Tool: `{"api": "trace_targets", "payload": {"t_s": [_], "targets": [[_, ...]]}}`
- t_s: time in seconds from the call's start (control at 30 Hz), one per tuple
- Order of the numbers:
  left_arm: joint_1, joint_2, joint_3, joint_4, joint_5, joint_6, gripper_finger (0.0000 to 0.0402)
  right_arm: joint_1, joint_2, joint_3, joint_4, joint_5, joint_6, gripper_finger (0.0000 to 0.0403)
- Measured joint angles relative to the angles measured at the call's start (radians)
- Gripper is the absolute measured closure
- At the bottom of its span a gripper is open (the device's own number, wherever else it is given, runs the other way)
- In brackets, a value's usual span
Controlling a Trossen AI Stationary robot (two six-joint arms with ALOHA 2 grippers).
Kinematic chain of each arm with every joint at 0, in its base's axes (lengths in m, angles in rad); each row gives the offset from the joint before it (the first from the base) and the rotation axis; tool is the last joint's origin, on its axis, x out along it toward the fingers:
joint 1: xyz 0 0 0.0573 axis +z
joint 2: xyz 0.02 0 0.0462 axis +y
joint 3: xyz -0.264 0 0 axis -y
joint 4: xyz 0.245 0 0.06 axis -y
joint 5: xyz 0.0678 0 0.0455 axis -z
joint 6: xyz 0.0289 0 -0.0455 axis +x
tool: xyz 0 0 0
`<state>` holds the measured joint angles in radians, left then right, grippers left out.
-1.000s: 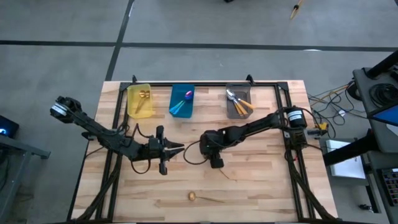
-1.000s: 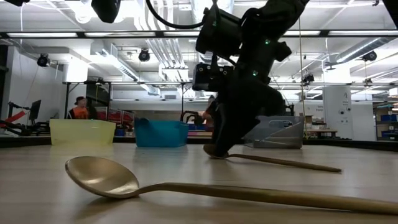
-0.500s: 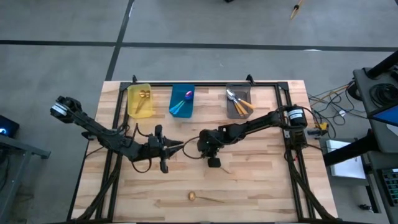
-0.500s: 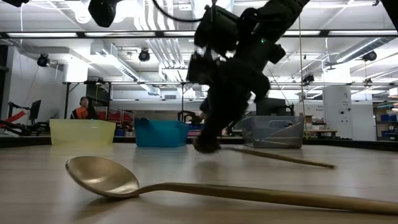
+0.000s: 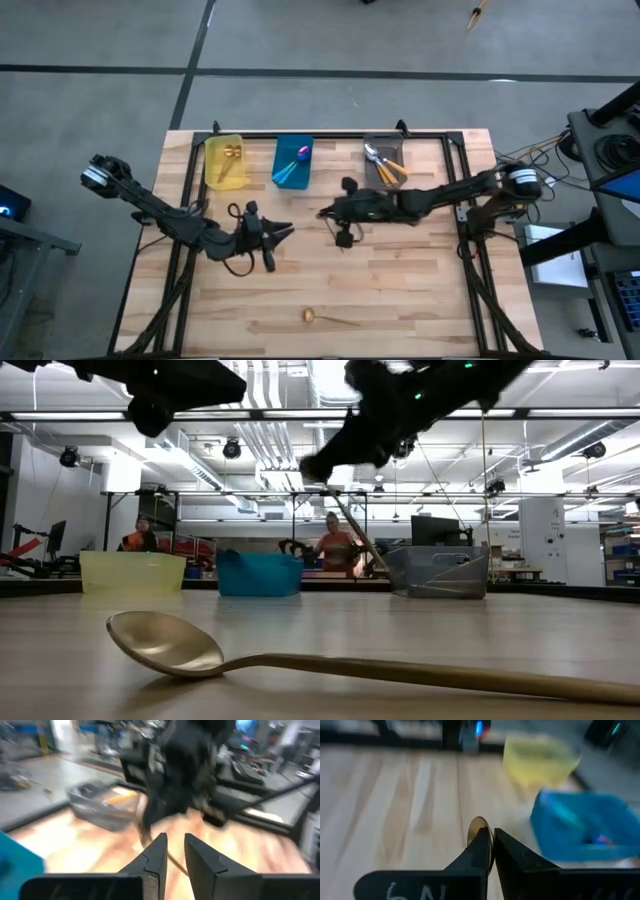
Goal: Sort silverware by color (type)
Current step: Put the gold spoon into the yellow bin
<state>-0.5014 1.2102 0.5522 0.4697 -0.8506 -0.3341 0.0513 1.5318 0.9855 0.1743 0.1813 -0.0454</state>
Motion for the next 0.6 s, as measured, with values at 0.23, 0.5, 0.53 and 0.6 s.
{"api": "trace_targets", "payload": {"t_s": [0.23,0.5,0.53,0.6], "targets": [[0.021,0.061,-0.007,0.02,0.073,-0.039,0.0288,0.061,-0.129,-0.21,0.517,0.032,-0.087,0.0392],[0.1,0.255,-0.007,0.377,0.225,0.087,0.0212,0.117,-0.115,-0.222,0.675,0.031,-0.261,0.0393],[0.108,0.278,-0.007,0.417,0.249,0.089,0.0211,0.119,-0.112,-0.221,0.674,0.029,-0.269,0.0393],[0.122,0.319,-0.007,0.485,0.275,0.087,0.0212,0.119,-0.108,-0.22,0.673,0.03,-0.286,0.0393]]}}
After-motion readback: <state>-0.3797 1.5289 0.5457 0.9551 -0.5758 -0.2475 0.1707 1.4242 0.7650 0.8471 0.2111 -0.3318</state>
